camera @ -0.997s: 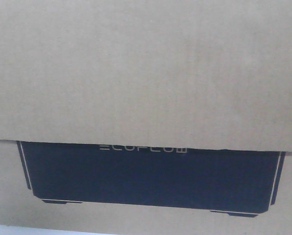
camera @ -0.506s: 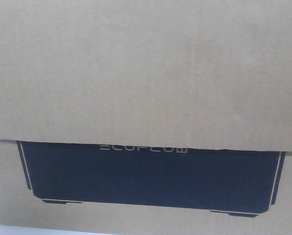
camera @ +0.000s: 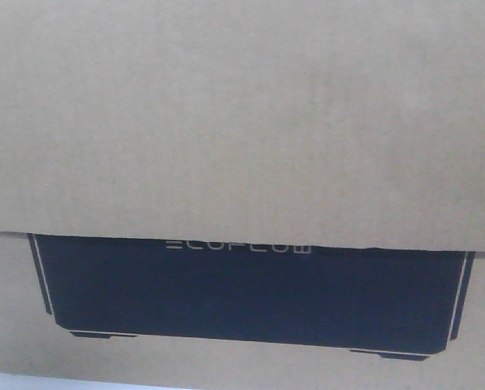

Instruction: Grab box from left shelf to table start

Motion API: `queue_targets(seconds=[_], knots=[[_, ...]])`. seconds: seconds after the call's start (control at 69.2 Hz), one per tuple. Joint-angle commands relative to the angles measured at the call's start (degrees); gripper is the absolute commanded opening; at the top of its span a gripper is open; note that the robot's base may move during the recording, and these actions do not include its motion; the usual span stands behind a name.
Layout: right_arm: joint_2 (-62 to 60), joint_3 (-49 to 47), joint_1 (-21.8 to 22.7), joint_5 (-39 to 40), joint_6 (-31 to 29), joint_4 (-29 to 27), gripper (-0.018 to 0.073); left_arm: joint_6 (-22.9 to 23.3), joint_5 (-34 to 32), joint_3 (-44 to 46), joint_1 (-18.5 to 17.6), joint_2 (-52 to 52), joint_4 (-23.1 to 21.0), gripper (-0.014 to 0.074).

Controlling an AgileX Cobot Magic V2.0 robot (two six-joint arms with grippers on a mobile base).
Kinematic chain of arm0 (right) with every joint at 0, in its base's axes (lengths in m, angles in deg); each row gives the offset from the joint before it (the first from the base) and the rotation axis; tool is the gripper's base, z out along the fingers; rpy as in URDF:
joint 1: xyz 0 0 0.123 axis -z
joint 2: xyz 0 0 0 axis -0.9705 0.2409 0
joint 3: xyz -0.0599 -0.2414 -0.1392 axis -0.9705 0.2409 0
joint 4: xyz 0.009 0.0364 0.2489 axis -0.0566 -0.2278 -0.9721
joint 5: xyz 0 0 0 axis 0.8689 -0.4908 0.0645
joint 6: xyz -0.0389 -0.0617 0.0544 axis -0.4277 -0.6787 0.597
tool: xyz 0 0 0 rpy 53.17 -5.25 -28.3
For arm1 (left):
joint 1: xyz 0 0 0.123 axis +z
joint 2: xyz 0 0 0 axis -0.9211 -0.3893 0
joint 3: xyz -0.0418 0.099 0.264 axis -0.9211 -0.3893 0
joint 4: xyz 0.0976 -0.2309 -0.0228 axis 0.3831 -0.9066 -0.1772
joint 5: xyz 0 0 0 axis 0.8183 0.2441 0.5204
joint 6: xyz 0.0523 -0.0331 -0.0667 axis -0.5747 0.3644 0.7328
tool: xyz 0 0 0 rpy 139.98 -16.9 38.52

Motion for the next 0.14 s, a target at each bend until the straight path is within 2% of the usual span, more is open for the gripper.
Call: queue_targets(seconds=[0.0, 0.13], knots=[[-0.37, 0.28, 0.26, 5.40, -0.45, 0.53, 0.0057, -0.08, -5.06, 0.20, 0.13, 0.90, -0.41, -0.0090], [-0.37, 0.28, 0.26, 5.40, -0.45, 0.53, 0.0057, -0.08, -5.06, 0.20, 0.13, 0.90, -0.41, -0.0090]])
